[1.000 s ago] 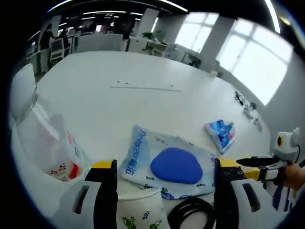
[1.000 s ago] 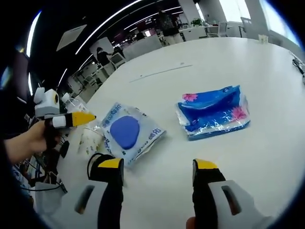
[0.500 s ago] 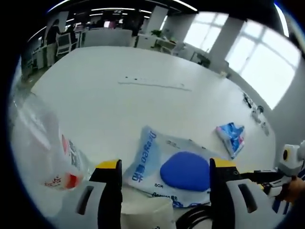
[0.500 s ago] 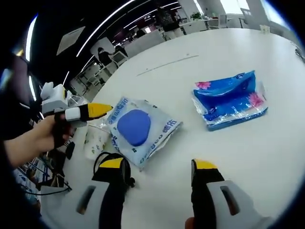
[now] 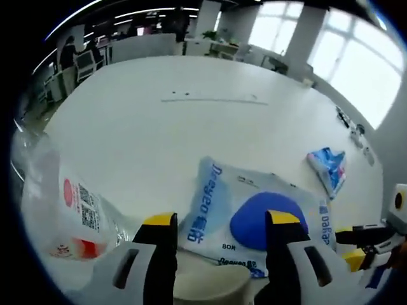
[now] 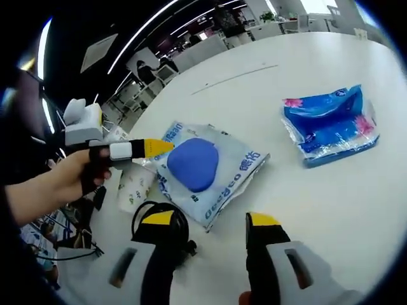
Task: Arrange the tabletop items into an orderly group along one side of the table until the central work area is clear of visible clutter.
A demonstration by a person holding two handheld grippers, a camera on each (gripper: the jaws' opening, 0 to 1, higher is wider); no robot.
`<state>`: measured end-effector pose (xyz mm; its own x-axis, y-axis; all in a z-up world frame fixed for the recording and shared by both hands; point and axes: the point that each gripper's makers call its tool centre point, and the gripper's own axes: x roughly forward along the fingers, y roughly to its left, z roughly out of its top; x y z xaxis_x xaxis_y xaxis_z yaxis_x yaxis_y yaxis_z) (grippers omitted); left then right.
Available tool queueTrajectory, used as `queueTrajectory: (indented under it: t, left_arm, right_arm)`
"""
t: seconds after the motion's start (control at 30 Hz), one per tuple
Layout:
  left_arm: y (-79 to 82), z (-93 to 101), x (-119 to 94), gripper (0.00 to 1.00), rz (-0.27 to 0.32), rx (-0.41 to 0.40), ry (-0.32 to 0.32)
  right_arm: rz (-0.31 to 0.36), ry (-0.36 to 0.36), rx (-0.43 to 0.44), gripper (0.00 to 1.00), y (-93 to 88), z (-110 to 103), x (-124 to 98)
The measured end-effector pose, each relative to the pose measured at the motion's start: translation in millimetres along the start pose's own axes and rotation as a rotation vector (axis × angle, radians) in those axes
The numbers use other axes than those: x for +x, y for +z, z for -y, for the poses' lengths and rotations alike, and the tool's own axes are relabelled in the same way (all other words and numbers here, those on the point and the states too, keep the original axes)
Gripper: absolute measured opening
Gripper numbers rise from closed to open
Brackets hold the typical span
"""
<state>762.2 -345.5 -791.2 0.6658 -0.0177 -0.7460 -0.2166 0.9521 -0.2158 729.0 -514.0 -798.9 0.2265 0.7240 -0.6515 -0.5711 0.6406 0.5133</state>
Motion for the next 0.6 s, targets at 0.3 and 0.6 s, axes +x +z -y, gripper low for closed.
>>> queueTrajectory:
  t: [0.3, 0.6]
  left_arm:
    - [-8.5, -9.9, -3.4, 0.40, -0.023, 0.003, 0.056]
    - [-7.6, -7.6, -6.2, 0.34, -0.018, 0.012, 0.061]
  right_arm:
    - [0.015, 0.046, 0.051, 0.12, -0.4, -3.6, 3.1]
    - [0.021, 0.017, 0.048, 0.02, -2.4, -0.1, 6.4]
